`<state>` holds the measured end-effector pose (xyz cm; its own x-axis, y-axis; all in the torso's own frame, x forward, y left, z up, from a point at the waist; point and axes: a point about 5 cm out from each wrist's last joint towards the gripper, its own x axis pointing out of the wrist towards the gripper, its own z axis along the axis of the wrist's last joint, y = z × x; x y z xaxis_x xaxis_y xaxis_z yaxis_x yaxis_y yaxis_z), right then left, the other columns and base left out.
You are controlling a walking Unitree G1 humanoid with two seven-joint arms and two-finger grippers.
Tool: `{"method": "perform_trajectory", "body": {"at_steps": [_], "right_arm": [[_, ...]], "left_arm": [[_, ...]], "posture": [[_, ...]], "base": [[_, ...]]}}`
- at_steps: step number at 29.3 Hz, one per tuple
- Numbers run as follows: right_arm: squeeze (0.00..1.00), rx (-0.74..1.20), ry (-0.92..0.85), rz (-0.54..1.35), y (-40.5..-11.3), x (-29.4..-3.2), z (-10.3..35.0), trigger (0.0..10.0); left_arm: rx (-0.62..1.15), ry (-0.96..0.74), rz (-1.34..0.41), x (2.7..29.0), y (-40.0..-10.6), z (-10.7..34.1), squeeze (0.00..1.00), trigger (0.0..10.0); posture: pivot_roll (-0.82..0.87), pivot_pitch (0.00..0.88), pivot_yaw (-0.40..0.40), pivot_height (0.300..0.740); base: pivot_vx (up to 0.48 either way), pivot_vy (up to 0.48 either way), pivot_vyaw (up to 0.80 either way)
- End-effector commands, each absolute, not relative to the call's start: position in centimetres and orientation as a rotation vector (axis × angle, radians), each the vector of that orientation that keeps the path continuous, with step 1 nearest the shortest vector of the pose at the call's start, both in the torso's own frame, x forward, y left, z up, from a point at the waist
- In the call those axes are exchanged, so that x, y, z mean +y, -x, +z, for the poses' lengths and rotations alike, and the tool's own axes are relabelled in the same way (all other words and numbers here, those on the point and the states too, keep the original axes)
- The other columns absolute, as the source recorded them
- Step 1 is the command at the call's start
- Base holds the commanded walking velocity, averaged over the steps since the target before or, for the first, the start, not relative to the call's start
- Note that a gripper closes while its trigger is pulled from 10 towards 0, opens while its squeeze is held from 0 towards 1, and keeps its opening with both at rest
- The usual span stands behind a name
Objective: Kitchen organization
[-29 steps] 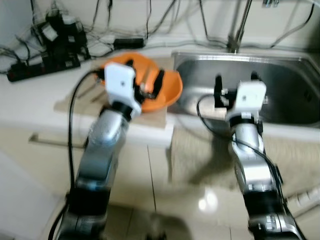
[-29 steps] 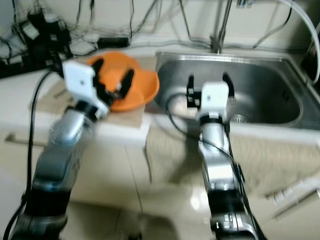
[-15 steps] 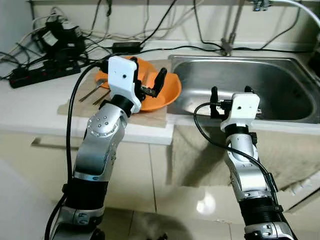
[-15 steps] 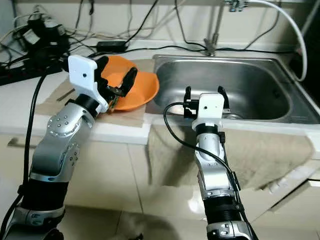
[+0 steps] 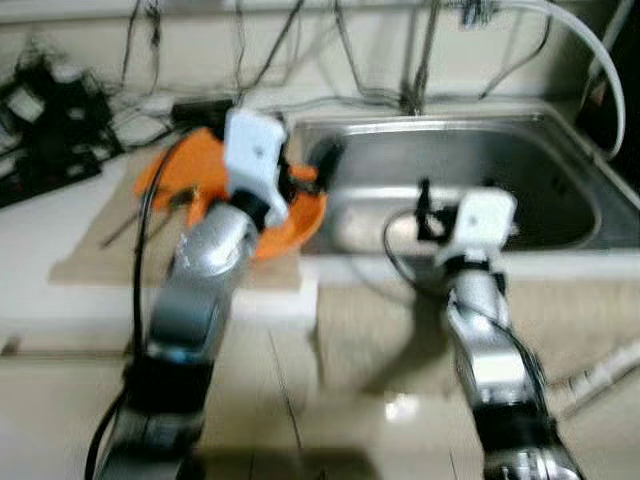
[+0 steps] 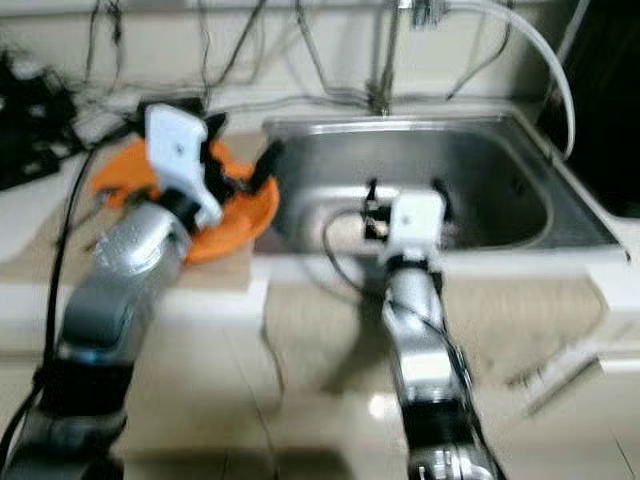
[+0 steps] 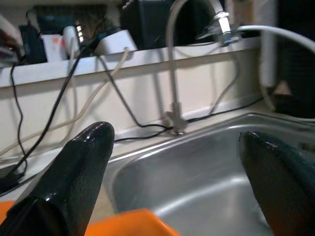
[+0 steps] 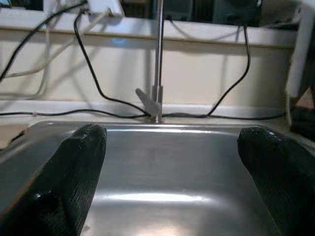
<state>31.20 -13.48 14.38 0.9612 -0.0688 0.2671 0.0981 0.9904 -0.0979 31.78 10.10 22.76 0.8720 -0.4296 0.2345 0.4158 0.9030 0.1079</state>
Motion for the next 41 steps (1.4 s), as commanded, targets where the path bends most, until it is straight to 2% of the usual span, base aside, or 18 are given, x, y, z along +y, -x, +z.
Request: {"method": "perform_trajectory", "body": {"at_steps": [1, 11, 16, 23, 29, 30, 31, 41], "right_arm": [[0.0, -0.259, 0.13, -0.111, -31.3, -14.5, 14.3, 10.0], [0.0, -0.234, 0.136, -0.057, -31.5, -14.0, 13.9, 10.0], [0.0, -0.236, 0.109, 0.023, -31.6, -13.0, 14.2, 10.0], [0.0, -0.207, 0.078, 0.184, -31.6, -11.1, 14.6, 10.0], [0.0, -0.175, 0.057, 0.187, -31.5, -11.2, 14.1, 10.0], [0.0, -0.164, 0.053, 0.195, -31.2, -11.1, 14.0, 10.0], [0.0, -0.161, 0.053, 0.197, -31.2, -11.1, 14.0, 10.0], [0.0, -0.149, 0.052, 0.203, -31.0, -10.9, 13.7, 10.0]], "left_arm": [[-0.263, -0.039, -0.454, 9.4, -31.6, 23.1, 0.0, 10.0], [-0.289, -0.044, -0.399, 9.4, -31.4, 23.4, 0.0, 10.0], [-0.289, -0.046, -0.379, 9.8, -31.6, 23.5, 0.0, 10.0], [-0.253, -0.154, -0.359, 11.2, -32.3, 23.4, 0.0, 10.0], [-0.198, -0.243, -0.394, 11.8, -32.7, 23.2, 0.0, 10.0], [-0.086, -0.326, -0.452, 13.3, -33.3, 22.9, 0.0, 10.0], [-0.063, -0.337, -0.478, 13.5, -33.3, 22.9, 0.0, 10.0], [0.076, -0.278, -0.612, 13.3, -32.9, 22.6, 0.0, 10.0]], "posture": [[0.07, 0.0, 0.08, 0.74], [0.08, 0.0, 0.061, 0.74], [0.08, 0.0, 0.057, 0.74], [0.09, 0.0, 0.062, 0.74], [0.09, 0.0, 0.061, 0.74], [0.09, 0.0, 0.064, 0.74], [0.09, 0.0, 0.064, 0.74], [0.1, 0.0, 0.07, 0.74]], "base": [[0.356, 0.319, 0.0], [0.09, 0.111, 0.0], [0.0, 0.0, 0.0], [0.0, 0.0, 0.0], [0.0, 0.0, 0.0], [0.0, 0.0, 0.0], [0.0, 0.0, 0.0], [0.0, 0.0, 0.0]]}}
